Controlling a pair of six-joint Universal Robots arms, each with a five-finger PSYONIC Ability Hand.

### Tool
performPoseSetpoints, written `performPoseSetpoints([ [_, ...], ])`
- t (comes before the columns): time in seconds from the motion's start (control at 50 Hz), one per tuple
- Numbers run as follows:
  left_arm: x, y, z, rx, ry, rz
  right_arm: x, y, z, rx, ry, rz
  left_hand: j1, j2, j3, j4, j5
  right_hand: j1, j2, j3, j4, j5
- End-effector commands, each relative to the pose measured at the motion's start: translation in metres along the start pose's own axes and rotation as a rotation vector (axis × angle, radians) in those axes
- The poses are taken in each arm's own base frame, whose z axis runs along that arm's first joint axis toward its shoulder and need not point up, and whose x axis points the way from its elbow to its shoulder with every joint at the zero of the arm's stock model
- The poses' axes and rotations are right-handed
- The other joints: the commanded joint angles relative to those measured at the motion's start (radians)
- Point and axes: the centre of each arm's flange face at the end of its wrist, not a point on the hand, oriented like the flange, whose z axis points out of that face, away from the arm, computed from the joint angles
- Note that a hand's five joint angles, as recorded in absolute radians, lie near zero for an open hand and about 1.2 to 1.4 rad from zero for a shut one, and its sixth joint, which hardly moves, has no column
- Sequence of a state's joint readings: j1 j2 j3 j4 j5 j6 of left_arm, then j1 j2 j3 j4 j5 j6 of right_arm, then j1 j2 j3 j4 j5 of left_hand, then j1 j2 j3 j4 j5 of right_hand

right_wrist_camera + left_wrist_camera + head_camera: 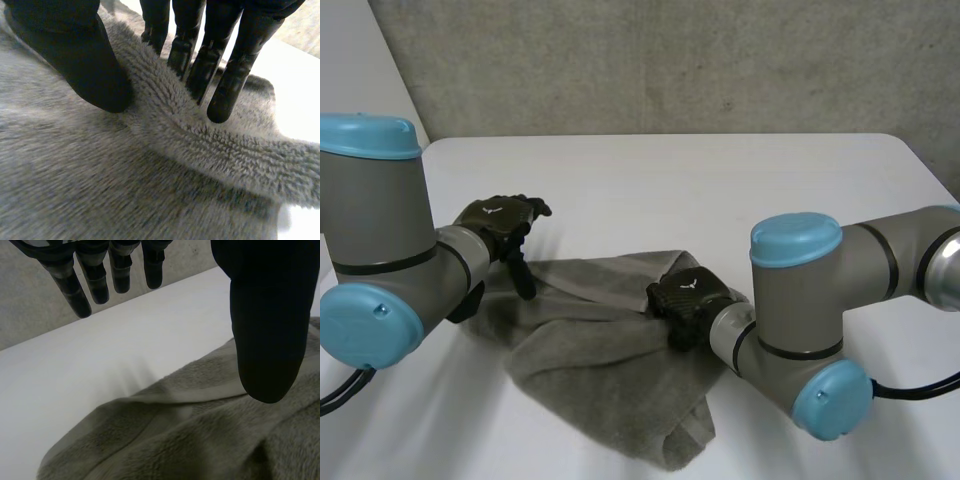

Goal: Fold the towel.

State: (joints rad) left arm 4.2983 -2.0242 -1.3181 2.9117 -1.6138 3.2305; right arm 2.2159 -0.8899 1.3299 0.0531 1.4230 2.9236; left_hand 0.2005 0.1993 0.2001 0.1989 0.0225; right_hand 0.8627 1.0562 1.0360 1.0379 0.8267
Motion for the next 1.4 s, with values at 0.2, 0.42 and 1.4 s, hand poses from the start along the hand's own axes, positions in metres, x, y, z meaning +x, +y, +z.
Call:
performPoseSetpoints([
  [0.2,0.006,-0.022,0.006,0.136,0.013,-0.005,0.02,-0.113,-0.074,0.416,0.048,-0.062,0.004,0.005,0.005,0.006,0.008,0.534,0.34,0.36,0.358,0.395],
  [0.42,0.043,-0.007,0.044,0.14,0.202,0.024,0.013,-0.131,-0.121,0.464,0.02,-0.085,0.004,0.005,0.005,0.006,0.008,0.534,0.34,0.36,0.358,0.395],
  [1.4,0.009,-0.062,-0.052,0.202,0.007,-0.25,0.061,-0.16,-0.052,0.716,0.086,-0.139,1.196,1.197,1.196,1.197,1.199,0.534,0.34,0.36,0.358,0.395],
])
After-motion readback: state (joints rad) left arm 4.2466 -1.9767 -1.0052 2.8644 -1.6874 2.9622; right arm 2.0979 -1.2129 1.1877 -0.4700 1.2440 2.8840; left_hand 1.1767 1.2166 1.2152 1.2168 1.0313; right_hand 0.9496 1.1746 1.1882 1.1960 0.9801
